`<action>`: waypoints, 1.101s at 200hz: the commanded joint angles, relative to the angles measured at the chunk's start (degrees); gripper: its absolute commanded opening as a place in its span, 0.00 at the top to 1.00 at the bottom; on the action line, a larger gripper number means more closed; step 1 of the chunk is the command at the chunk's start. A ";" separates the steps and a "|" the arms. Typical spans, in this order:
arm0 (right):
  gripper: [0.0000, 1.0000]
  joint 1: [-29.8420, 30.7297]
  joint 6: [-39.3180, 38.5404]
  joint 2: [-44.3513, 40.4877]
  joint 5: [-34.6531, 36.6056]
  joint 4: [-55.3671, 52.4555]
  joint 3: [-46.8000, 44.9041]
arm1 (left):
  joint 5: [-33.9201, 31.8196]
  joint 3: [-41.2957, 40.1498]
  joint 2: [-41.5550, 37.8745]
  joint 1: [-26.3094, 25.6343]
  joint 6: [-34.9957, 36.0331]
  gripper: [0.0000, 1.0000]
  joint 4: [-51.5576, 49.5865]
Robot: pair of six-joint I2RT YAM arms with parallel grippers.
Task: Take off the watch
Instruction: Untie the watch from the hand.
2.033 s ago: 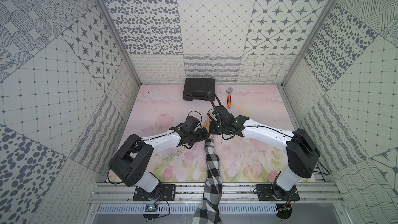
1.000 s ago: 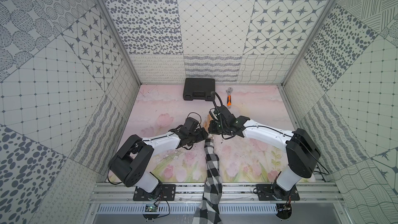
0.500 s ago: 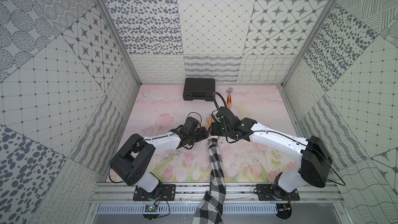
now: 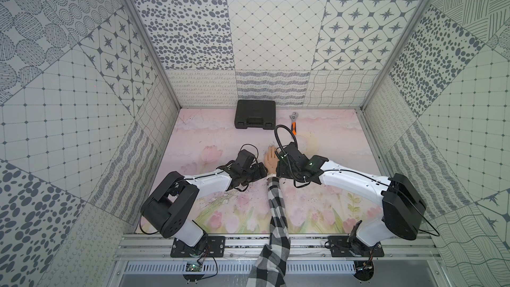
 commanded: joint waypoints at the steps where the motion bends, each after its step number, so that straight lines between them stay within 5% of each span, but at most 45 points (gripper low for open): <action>1: 0.37 -1.14 1.84 0.49 -2.23 5.11 -1.66 | -0.31 -0.51 0.02 -0.64 0.50 0.11 -6.94; 79: 0.74 -2.55 1.52 4.67 -6.70 9.24 -2.24 | -0.29 0.02 0.34 -0.62 0.35 0.11 -7.23; 104: 1.00 -2.67 0.87 4.31 -8.11 9.59 -2.00 | -0.28 0.26 0.07 -0.68 0.39 0.11 -7.33; 220: 1.00 -4.35 3.68 2.15 -19.91 23.93 -5.00 | 0.20 2.21 -1.36 -0.68 0.93 0.08 -8.47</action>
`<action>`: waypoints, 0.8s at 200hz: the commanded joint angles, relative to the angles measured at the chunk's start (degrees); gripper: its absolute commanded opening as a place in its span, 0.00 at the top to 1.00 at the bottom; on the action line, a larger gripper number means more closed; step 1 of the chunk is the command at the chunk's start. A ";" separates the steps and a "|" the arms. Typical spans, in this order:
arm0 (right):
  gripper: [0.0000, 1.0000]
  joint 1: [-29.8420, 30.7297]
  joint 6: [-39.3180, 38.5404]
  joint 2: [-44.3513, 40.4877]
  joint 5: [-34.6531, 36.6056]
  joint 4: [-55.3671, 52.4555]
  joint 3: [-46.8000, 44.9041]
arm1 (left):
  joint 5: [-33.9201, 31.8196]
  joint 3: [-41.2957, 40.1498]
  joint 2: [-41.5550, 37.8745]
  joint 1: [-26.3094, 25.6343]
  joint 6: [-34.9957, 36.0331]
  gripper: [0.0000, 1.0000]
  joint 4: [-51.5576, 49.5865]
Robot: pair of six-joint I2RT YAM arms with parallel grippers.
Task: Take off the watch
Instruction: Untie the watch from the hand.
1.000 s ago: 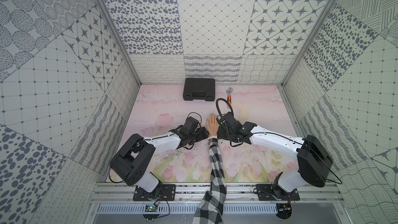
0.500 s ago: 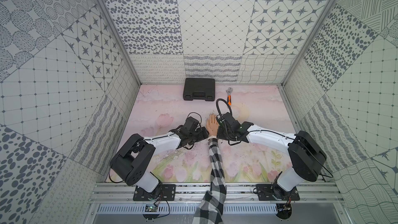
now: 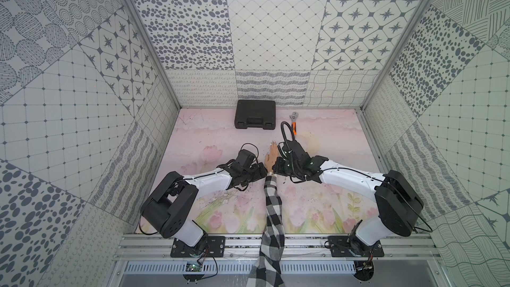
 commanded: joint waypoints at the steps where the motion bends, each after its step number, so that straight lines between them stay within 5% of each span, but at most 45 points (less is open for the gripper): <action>1: 1.00 -0.77 1.92 0.21 -2.15 7.20 -1.90 | -0.09 0.69 -1.03 -0.64 0.95 0.08 -4.36; 160: 1.00 -1.21 1.61 -0.19 -1.97 5.28 -0.46 | 2.71 1.52 -1.36 -3.68 0.61 0.07 3.33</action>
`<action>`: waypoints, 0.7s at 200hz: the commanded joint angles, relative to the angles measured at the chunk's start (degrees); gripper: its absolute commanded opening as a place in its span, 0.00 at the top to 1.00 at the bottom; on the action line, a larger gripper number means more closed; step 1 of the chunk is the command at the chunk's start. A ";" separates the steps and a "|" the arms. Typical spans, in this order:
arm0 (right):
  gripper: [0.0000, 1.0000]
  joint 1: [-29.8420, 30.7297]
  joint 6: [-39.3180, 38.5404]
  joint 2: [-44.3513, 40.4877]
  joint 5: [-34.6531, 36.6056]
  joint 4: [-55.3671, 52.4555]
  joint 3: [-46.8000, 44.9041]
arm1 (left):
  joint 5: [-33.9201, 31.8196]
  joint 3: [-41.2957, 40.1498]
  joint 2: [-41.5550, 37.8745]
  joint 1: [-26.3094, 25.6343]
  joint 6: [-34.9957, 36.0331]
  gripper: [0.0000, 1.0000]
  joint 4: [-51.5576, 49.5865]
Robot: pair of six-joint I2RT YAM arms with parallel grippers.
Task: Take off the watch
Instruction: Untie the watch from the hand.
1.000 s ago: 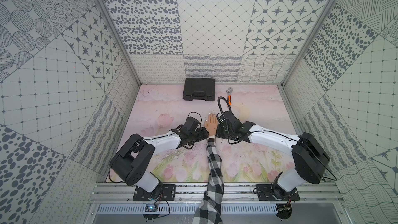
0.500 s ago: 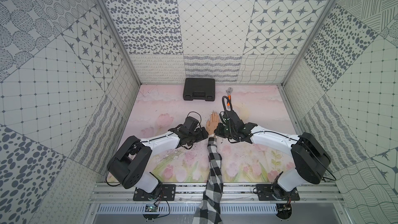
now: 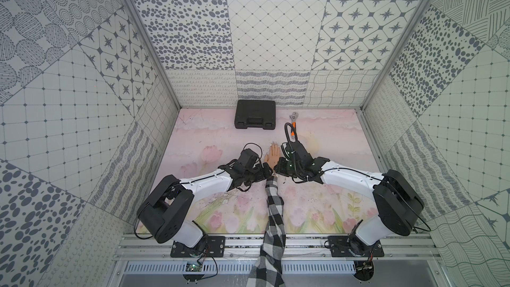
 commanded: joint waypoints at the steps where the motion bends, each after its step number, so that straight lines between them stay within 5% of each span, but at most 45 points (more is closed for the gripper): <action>1: 1.00 -0.05 0.36 -0.19 -0.51 2.84 1.78 | 0.81 0.43 0.78 -0.57 0.61 0.07 3.10; 140: 1.00 -1.37 0.10 -0.86 -3.04 3.33 0.55 | -4.35 1.73 9.67 -0.90 0.77 0.20 -8.35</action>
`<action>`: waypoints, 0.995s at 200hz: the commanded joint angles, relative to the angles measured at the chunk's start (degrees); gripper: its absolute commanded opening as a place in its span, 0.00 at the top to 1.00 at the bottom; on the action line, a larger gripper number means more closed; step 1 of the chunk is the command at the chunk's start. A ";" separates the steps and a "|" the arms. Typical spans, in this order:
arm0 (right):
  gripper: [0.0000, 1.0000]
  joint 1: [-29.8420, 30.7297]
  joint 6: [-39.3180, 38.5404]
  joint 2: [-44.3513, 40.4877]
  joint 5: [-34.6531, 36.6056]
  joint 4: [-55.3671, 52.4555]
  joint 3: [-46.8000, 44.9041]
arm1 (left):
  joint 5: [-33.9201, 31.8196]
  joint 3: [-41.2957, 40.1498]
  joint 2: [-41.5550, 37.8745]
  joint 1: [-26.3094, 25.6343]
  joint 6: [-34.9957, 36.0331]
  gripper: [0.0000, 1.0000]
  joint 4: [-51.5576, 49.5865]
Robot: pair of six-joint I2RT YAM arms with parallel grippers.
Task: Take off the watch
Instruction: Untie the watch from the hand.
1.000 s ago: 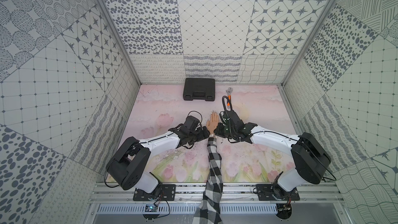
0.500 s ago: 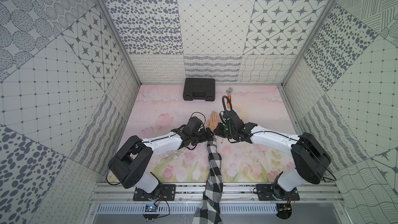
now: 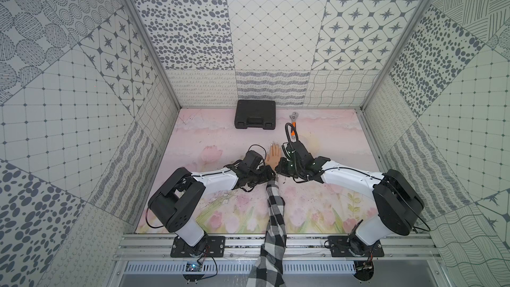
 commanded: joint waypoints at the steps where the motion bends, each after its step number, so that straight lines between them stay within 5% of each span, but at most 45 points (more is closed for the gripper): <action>1: 1.00 -0.49 0.09 -0.94 -2.17 4.90 0.46 | -6.06 0.38 3.07 0.05 0.78 0.20 -11.00; 86: 1.00 -4.90 -1.76 -5.25 0.37 3.48 -10.18 | -4.94 -0.35 7.84 0.12 -0.40 0.31 -9.91; 199: 1.00 -3.06 -1.87 6.88 -1.00 4.07 -9.19 | -3.59 -0.97 10.16 0.10 -0.89 0.34 -8.11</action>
